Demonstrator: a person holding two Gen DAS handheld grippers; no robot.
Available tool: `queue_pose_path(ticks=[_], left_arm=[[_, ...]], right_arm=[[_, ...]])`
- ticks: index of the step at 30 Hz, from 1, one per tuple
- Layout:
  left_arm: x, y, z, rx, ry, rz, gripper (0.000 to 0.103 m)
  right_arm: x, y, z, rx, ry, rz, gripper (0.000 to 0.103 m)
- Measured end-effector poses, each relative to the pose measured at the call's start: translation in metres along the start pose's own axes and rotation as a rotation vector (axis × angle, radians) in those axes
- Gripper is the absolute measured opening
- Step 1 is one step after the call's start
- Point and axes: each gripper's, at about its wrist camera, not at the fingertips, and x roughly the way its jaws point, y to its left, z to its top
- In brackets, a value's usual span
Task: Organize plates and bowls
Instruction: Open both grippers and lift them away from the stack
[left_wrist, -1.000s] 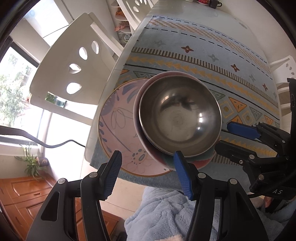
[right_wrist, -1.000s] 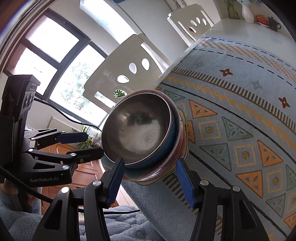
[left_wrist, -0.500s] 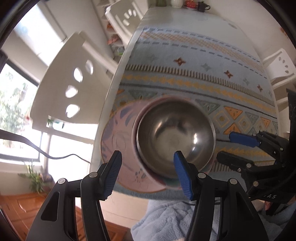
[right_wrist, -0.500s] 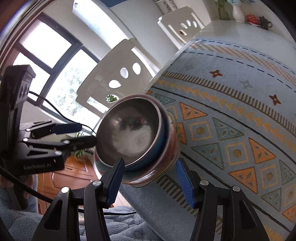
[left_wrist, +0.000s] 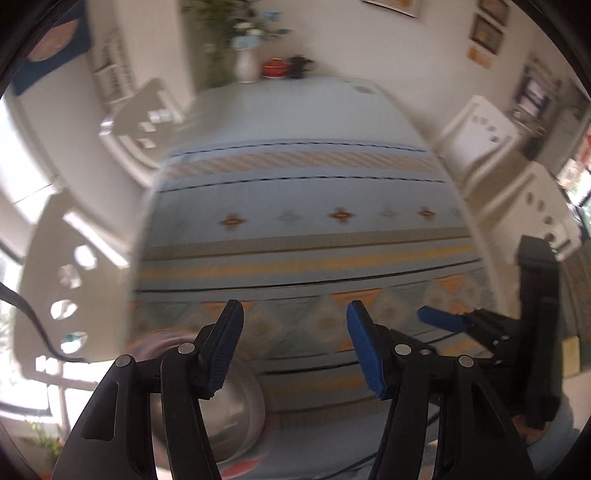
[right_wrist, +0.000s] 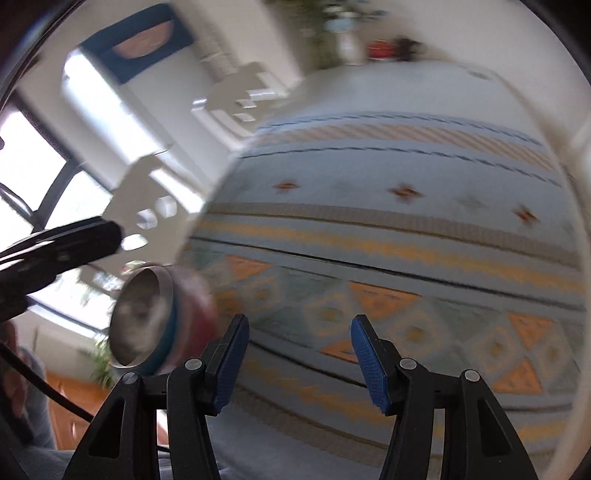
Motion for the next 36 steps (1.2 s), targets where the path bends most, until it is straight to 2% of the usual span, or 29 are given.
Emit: queue_pose_path(ticks=[2, 4, 10, 13, 15, 18, 22, 24, 27, 30, 31, 33, 35, 36], left_arm=[[0.018, -0.018, 0.001, -0.003, 0.02, -0.06, 0.056], [0.032, -0.032, 0.0, -0.012, 0.035, -0.072, 0.056], [0.074, -0.071, -0.01, 0.02, -0.013, -0.018, 0.056], [0.104, -0.079, -0.023, 0.024, 0.038, -0.026, 0.056], [0.121, -0.083, -0.034, 0.009, 0.066, -0.022, 0.056], [0.14, -0.091, -0.055, 0.056, 0.044, 0.022, 0.056], [0.156, -0.093, -0.076, 0.152, -0.011, 0.096, 0.056], [0.165, -0.091, -0.081, 0.156, 0.014, 0.087, 0.056], [0.18, -0.086, -0.085, 0.102, 0.084, 0.046, 0.057], [0.181, -0.083, -0.088, 0.087, 0.031, 0.037, 0.058], [0.181, -0.084, -0.089, 0.088, 0.024, 0.036, 0.058], [0.183, -0.084, -0.09, 0.082, 0.004, 0.052, 0.069], [0.185, -0.08, -0.09, 0.064, -0.01, 0.085, 0.089], [0.187, -0.076, -0.09, 0.044, -0.009, 0.087, 0.093]], right_arm=[[-0.002, -0.019, -0.006, 0.051, 0.007, -0.051, 0.056], [-0.005, -0.038, -0.014, 0.107, 0.009, -0.096, 0.056], [-0.011, -0.084, -0.04, 0.274, 0.002, -0.203, 0.056], [-0.008, -0.102, -0.057, 0.348, -0.005, -0.27, 0.056], [-0.006, -0.116, -0.066, 0.393, -0.012, -0.278, 0.056], [-0.001, -0.132, -0.078, 0.462, -0.035, -0.271, 0.056], [0.003, -0.143, -0.088, 0.468, -0.07, -0.311, 0.056], [0.008, -0.15, -0.092, 0.47, -0.068, -0.322, 0.056], [0.01, -0.15, -0.096, 0.443, -0.091, -0.342, 0.057], [0.015, -0.146, -0.095, 0.381, -0.097, -0.371, 0.061], [0.018, -0.144, -0.095, 0.36, -0.101, -0.377, 0.066], [0.023, -0.137, -0.096, 0.307, -0.109, -0.385, 0.076], [0.027, -0.131, -0.097, 0.261, -0.11, -0.402, 0.086], [0.03, -0.128, -0.097, 0.233, -0.109, -0.413, 0.088]])
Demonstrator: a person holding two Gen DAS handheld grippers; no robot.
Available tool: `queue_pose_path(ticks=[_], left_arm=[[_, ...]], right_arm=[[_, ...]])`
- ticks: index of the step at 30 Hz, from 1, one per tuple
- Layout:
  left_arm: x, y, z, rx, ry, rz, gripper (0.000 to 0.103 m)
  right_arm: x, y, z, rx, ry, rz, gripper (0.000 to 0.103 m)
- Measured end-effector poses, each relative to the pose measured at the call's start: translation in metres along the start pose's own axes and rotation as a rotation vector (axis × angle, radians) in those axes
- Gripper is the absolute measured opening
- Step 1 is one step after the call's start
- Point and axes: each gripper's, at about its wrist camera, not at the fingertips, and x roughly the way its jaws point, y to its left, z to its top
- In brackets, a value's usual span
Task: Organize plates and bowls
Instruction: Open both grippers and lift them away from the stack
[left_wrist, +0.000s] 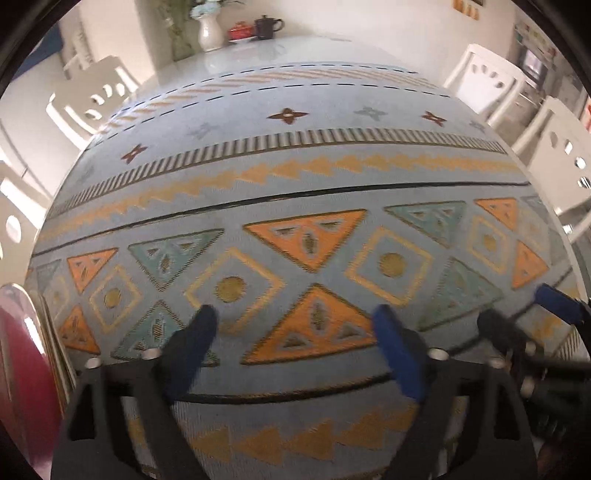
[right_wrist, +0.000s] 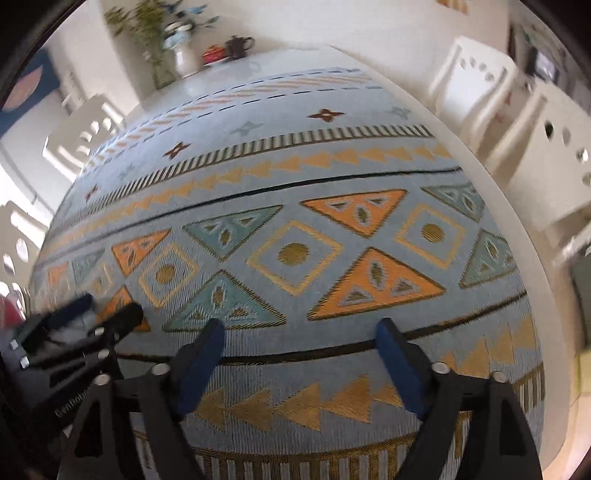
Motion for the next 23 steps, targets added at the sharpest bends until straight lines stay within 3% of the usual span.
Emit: queue_pose_path(ticks=[1, 5, 8, 11, 23], left_arm=[[0.002, 0.003, 0.0, -0.017, 0.003, 0.004, 0.102], [0.004, 0.011, -0.005, -0.044, -0.044, -0.015, 0.103], [0.002, 0.01, -0.013, -0.043, -0.116, -0.016, 0.103], [0.003, 0.009, -0.012, -0.043, -0.115, -0.017, 0.103], [0.003, 0.009, -0.012, -0.043, -0.115, -0.017, 0.103]], right_arm=[[0.002, 0.004, -0.002, -0.034, -0.003, -0.009, 0.093], [0.008, 0.012, -0.005, -0.114, -0.009, -0.019, 0.103], [0.008, 0.013, -0.009, -0.137, -0.051, -0.029, 0.103], [0.006, 0.012, -0.014, -0.139, -0.102, -0.027, 0.103], [0.007, 0.014, -0.013, -0.14, -0.102, -0.028, 0.103]])
